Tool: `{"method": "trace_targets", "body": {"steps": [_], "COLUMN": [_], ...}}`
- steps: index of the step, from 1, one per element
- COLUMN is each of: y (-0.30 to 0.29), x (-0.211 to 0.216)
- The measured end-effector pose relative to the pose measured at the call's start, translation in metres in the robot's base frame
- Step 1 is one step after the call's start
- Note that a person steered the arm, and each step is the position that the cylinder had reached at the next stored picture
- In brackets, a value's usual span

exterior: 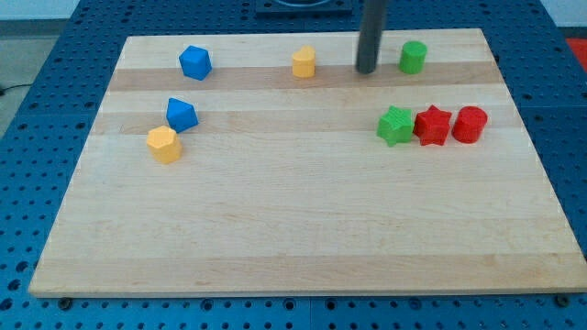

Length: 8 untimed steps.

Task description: Separate the red star from the red circle

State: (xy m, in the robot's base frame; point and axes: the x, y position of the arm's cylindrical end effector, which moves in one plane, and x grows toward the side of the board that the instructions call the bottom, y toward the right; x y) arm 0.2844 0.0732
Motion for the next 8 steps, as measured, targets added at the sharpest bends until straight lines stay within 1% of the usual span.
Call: {"method": "trace_targets", "body": {"steps": [1,2,3,4,6,7,8], "y": [-0.04,0.019,0.116,0.143,0.105,0.072,0.002], "x": [0.019,0.052,0.039,0.07,0.136,0.148,0.148]}}
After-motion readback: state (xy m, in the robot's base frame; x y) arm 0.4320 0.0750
